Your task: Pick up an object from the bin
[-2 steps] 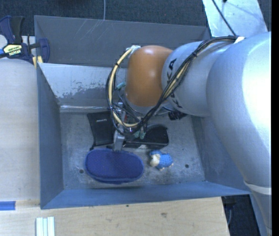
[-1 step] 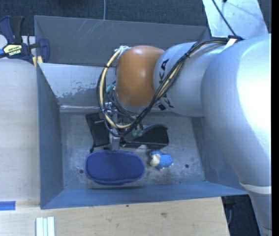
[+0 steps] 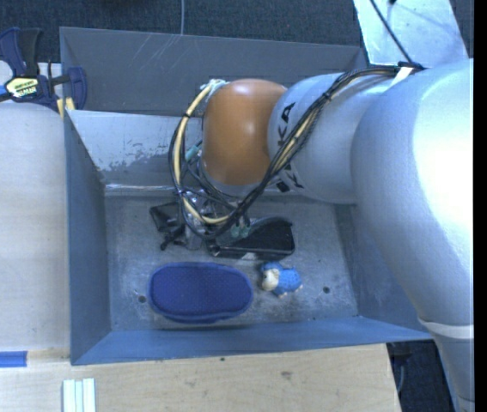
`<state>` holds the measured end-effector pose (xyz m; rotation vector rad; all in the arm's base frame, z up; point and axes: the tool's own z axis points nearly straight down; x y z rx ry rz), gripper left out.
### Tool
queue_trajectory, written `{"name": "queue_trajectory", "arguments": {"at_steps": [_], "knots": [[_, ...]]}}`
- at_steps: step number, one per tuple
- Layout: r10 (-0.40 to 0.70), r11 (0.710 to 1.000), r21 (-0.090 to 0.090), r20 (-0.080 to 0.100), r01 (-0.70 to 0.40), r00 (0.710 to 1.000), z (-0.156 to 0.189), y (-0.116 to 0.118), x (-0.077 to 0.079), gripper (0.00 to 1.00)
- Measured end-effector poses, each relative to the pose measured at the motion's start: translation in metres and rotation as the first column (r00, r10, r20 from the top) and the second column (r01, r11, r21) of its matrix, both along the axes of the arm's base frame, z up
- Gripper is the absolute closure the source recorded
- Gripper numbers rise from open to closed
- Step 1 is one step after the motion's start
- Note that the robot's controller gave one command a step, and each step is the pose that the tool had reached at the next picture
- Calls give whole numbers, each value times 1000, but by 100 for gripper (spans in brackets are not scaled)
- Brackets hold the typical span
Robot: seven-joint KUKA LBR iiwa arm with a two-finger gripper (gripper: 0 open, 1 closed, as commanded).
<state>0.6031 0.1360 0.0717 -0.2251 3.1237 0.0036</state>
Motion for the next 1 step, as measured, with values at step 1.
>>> {"name": "queue_trajectory", "arguments": {"at_steps": [1], "knots": [[28, 1000, -1, 4, -28, 1000, 142, -1, 7, 100]]}}
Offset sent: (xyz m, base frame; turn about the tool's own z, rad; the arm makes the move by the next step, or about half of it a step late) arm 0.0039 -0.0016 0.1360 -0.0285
